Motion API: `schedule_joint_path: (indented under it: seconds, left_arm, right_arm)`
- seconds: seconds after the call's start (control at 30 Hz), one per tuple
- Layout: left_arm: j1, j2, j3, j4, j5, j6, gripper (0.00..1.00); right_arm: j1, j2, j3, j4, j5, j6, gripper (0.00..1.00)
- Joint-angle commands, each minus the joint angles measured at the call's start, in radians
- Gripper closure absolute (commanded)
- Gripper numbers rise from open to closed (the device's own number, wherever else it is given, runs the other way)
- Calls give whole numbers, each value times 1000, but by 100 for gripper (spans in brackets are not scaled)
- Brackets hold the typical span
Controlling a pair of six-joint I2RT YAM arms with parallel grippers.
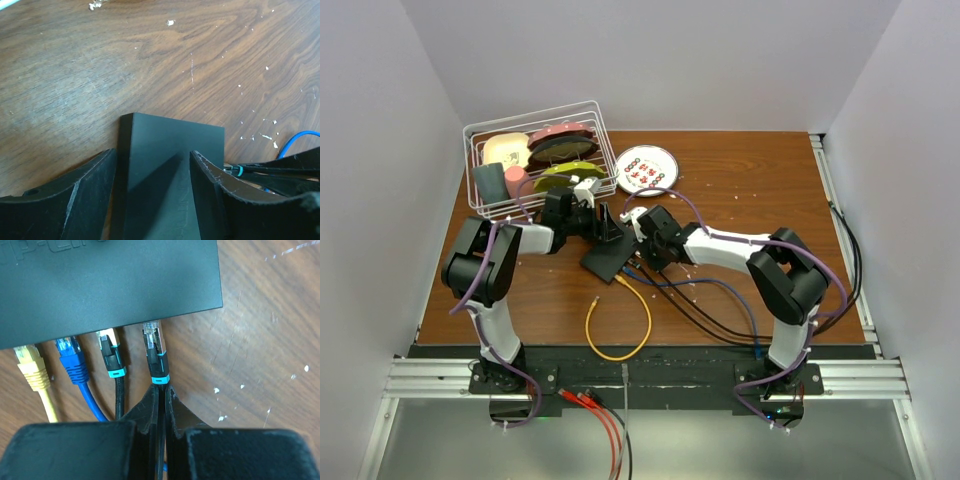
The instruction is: Insert the plug into the switch port
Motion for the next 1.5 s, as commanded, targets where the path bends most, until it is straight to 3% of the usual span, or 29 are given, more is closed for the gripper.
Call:
schedule_joint_path:
  seconds: [0.0, 0.67, 0.93, 1.47]
  left_arm:
    - [9, 9, 34, 21, 33, -12, 36]
    - [9, 35, 42, 34, 93, -5, 41]
    - [9, 44, 35, 58, 109, -3, 41]
    - [8, 53, 37, 55, 129, 9, 39]
  right_arm:
    - [5, 35, 33, -74, 6, 5, 100]
    - [5, 53, 116, -88, -90, 10, 100]
    - [5, 53, 104, -56, -216, -76, 100]
    - [2, 61, 68, 1, -161, -116, 100]
